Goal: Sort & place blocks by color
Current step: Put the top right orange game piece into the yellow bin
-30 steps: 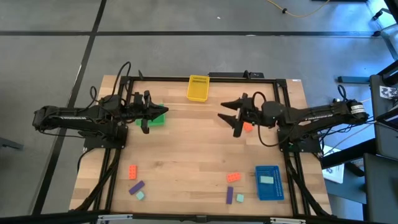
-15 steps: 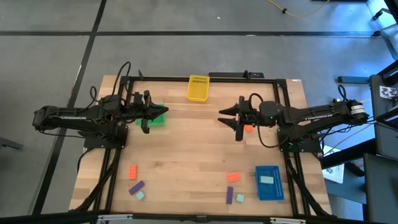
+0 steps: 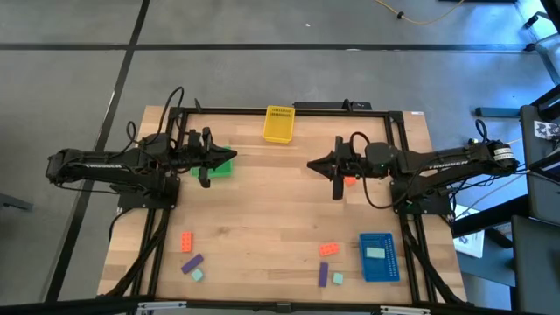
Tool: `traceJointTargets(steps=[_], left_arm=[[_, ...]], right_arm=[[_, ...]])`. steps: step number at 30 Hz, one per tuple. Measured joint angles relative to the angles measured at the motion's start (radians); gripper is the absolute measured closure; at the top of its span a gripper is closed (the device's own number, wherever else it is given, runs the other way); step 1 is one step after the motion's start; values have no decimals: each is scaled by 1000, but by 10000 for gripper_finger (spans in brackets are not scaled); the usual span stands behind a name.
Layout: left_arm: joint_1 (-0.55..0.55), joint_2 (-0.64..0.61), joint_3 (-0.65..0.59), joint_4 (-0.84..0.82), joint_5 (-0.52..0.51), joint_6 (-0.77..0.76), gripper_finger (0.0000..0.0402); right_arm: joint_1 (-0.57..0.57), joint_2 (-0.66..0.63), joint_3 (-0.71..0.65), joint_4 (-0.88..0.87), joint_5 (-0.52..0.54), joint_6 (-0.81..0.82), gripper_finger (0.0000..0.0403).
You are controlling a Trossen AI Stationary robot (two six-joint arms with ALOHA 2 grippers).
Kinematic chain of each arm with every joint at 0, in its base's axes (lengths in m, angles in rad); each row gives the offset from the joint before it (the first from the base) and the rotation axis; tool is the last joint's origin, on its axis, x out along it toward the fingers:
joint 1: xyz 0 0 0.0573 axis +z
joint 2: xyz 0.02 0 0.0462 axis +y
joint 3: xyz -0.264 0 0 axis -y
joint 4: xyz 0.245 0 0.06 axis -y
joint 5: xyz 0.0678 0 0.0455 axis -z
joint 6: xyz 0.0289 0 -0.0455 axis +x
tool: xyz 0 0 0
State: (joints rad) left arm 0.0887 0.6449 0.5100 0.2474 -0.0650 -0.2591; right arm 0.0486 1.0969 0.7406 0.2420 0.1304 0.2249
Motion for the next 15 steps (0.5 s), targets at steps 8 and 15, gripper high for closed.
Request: traceJointTargets(steps=[8,15], left_arm=[[0,0,0,0,0,0,401],[0,0,0,0,0,0,401]], right_arm=[[0,0,0,0,-19,1,400],[0,0,0,6,-19,7,401]])
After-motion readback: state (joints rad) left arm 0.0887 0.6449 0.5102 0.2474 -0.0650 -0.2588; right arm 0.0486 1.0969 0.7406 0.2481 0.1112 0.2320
